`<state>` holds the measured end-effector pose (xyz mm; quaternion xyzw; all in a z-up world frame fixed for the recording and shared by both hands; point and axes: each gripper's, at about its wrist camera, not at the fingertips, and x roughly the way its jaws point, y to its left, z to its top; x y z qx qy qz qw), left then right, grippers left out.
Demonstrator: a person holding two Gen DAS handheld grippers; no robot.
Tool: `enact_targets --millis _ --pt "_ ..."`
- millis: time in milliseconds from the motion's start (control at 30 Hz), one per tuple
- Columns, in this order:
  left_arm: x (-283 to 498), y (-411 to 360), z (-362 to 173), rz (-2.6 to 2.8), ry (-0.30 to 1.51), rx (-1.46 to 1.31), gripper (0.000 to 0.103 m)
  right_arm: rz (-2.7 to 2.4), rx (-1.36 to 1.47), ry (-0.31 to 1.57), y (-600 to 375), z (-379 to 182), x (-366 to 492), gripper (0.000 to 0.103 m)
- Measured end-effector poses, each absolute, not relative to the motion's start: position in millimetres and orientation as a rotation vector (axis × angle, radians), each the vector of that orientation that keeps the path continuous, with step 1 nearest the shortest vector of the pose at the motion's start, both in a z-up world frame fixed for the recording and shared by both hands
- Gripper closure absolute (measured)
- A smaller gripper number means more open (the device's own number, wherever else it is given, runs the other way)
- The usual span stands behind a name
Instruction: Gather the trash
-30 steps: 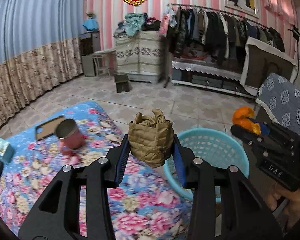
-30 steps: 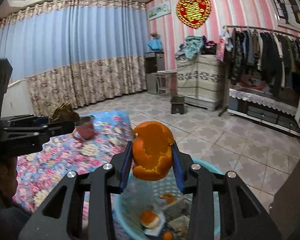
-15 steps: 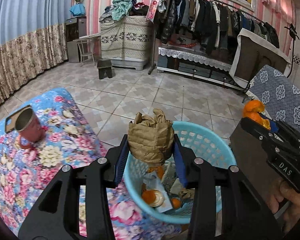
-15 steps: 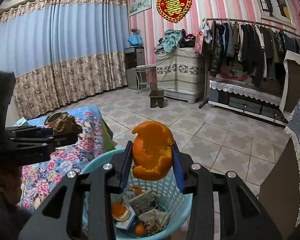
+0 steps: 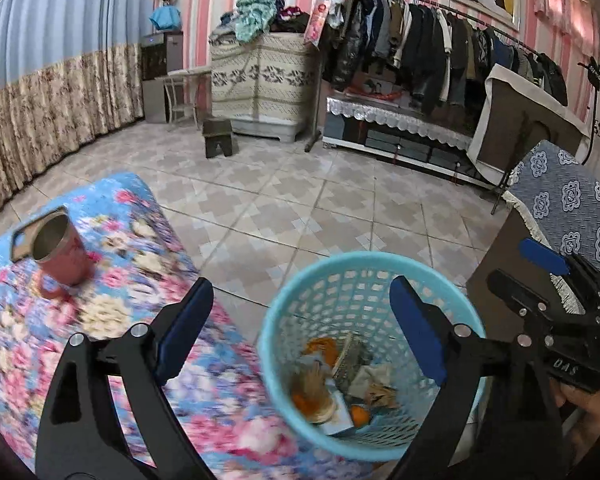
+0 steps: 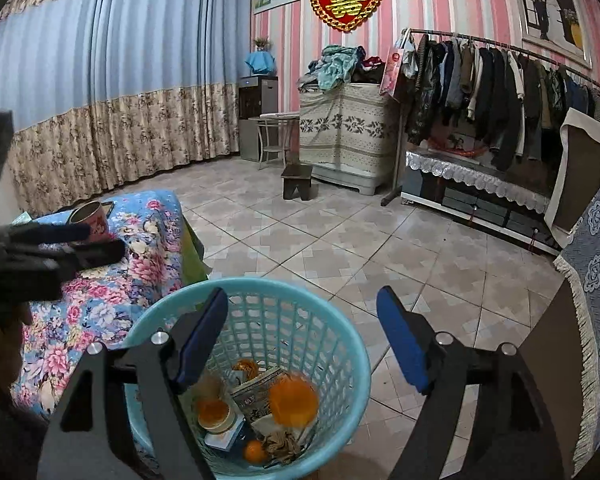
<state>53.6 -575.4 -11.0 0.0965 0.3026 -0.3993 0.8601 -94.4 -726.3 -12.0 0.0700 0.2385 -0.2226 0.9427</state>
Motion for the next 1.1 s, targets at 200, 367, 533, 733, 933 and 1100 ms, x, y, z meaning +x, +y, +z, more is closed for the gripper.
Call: enact_targets --millis 200,367,533,733,933,1100 --pt "76.1 -498.7 12.6 -0.756 0.567 0.190 0.013 -0.425 0.162 0.441 -706.9 -5.6 -96.6 0.027" --pt "98.0 -395.9 28.8 -0.582 0.498 0.160 0.007 -0.356 0.145 0.421 -668.4 -0.6 -75.5 0.027" --pt "99.9 -288.2 26.1 -0.408 0.460 0.163 0.006 -0.268 0.110 0.413 -613.0 5.9 -48.5 0.023" --pt "62.6 -193.9 11.5 -0.213 0.349 0.187 0.005 -0.188 0.146 0.415 -518.4 7.3 -21.6 0.019" --pt "26.7 -137.3 -5.6 -0.100 0.313 0.077 0.005 -0.012 0.204 0.345 -387.2 5.3 -15.7 0.014" --pt "-0.3 -105.7 -13.2 -0.063 0.288 0.005 0.005 0.062 0.158 0.324 -308.3 -4.2 -18.3 0.014"
